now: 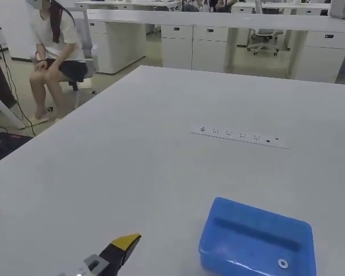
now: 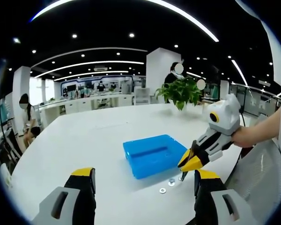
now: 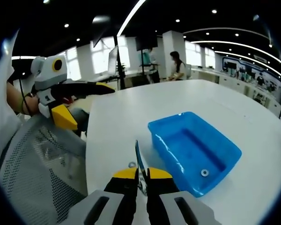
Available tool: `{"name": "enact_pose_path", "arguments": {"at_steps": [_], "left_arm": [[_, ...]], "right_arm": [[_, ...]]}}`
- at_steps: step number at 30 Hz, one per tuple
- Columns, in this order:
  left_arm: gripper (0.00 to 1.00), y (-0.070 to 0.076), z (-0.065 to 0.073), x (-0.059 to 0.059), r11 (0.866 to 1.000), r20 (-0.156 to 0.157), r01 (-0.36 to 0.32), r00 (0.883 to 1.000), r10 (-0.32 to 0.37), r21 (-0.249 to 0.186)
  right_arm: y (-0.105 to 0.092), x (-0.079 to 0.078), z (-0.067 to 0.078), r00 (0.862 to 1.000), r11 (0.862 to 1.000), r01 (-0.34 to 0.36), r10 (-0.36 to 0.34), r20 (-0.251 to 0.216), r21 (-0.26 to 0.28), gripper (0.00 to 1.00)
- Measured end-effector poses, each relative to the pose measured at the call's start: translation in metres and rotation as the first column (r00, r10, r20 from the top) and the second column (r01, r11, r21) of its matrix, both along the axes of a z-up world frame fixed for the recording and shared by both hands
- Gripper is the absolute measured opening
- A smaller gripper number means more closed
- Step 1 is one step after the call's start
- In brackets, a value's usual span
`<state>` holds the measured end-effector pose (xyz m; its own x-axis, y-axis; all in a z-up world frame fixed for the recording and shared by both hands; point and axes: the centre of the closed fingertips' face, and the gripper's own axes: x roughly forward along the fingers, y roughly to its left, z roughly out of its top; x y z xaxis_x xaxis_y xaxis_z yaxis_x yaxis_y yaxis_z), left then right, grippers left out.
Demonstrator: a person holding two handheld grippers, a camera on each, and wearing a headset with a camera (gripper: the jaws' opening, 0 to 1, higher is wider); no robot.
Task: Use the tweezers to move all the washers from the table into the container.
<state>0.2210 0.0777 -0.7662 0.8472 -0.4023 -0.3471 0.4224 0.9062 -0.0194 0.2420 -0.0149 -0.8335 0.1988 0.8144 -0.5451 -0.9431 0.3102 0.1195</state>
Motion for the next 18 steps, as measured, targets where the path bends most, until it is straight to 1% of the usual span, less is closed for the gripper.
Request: {"name": "enact_pose_path", "arguments": {"at_steps": [5, 7, 10, 12, 16, 18], "left_arm": [[0.88, -0.0007, -0.0001, -0.0003, 1.0, -0.001, 0.002, 1.0, -0.002, -0.002], [0.88, -0.0006, -0.0002, -0.0002, 1.0, -0.002, 0.001, 1.0, -0.001, -0.003], [0.87, -0.0001, -0.0004, -0.0001, 1.0, -0.004, -0.001, 1.0, 0.001, -0.005], [0.87, 0.0003, -0.0001, 0.0, 1.0, -0.003, -0.002, 1.0, 0.002, -0.007], [0.87, 0.0011, 0.0, 0.0, 1.0, -0.003, -0.005, 1.0, 0.005, -0.01], [0.87, 0.0015, 0.0012, 0.0003, 1.0, 0.001, -0.007, 1.0, 0.007, -0.015]], "right_arm": [[-0.0033, 0.0004, -0.0006, 0.999, 1.0, 0.027, -0.026, -0.035, 0.005, 0.03], [-0.0038, 0.0, -0.0007, 0.999, 1.0, 0.031, -0.031, -0.037, 0.0, 0.03], [-0.0043, -0.0007, -0.0014, 0.999, 1.0, 0.026, -0.026, -0.021, -0.017, 0.02], [-0.0041, -0.0008, -0.0016, 1.0, 1.0, 0.025, -0.026, -0.017, -0.019, 0.02], [-0.0037, 0.0029, -0.001, 0.998, 0.999, 0.049, -0.049, -0.028, -0.008, 0.03], [-0.0037, 0.0061, -0.0009, 0.997, 0.998, 0.067, -0.067, -0.043, -0.004, 0.03]]}}
